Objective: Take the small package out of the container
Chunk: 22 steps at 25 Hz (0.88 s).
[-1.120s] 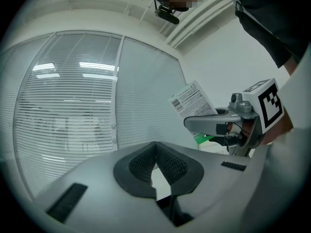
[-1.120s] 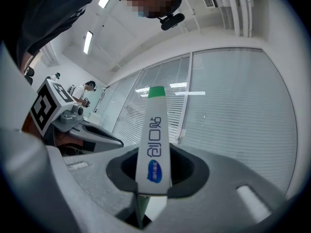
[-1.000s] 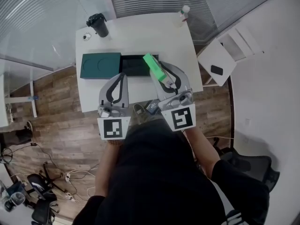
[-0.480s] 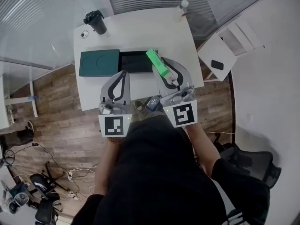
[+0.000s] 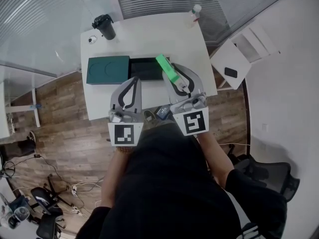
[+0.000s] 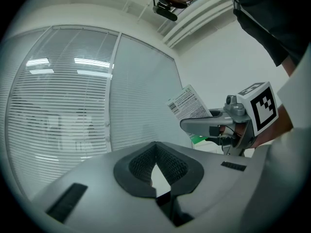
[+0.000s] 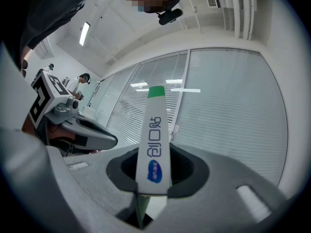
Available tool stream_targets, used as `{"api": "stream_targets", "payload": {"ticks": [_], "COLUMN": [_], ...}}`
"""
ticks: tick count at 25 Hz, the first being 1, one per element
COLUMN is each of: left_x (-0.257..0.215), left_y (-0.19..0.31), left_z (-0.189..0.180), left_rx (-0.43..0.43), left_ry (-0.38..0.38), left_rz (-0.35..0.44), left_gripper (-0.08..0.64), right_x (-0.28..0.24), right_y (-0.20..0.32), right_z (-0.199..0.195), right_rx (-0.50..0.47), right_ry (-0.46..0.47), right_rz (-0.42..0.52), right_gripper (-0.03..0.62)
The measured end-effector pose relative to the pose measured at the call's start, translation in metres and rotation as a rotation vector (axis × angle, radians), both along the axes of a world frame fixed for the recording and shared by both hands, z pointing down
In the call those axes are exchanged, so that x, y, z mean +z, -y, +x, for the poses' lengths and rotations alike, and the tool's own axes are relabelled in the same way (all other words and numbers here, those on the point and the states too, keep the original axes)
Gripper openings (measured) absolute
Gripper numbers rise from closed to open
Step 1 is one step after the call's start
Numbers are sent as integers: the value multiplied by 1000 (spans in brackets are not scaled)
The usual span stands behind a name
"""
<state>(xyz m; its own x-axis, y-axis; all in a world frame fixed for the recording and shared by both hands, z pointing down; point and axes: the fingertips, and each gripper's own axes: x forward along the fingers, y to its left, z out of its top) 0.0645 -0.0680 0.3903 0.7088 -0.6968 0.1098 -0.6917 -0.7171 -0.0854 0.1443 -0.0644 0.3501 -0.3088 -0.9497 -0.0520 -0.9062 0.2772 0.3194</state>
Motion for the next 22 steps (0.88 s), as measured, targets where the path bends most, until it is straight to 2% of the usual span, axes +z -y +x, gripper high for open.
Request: {"api": "stream_targets", "payload": {"ticks": [7, 13, 22], "left_x": [-2, 1, 7], "left_y": [-1, -3, -4], "left_z": [-2, -5, -9], "left_rx": [2, -8, -9], "left_ry": [-10, -18, -3], "left_rz": [11, -16, -12], "left_gripper": [-2, -2, -2], "right_x": [4, 8, 19], "right_y": [0, -2, -3], "right_z": [-4, -4, -7], "right_rx": [7, 12, -4], "right_ry": [5, -7, 0], "right_rz": [-14, -34, -76], "right_gripper": [89, 89, 86]}}
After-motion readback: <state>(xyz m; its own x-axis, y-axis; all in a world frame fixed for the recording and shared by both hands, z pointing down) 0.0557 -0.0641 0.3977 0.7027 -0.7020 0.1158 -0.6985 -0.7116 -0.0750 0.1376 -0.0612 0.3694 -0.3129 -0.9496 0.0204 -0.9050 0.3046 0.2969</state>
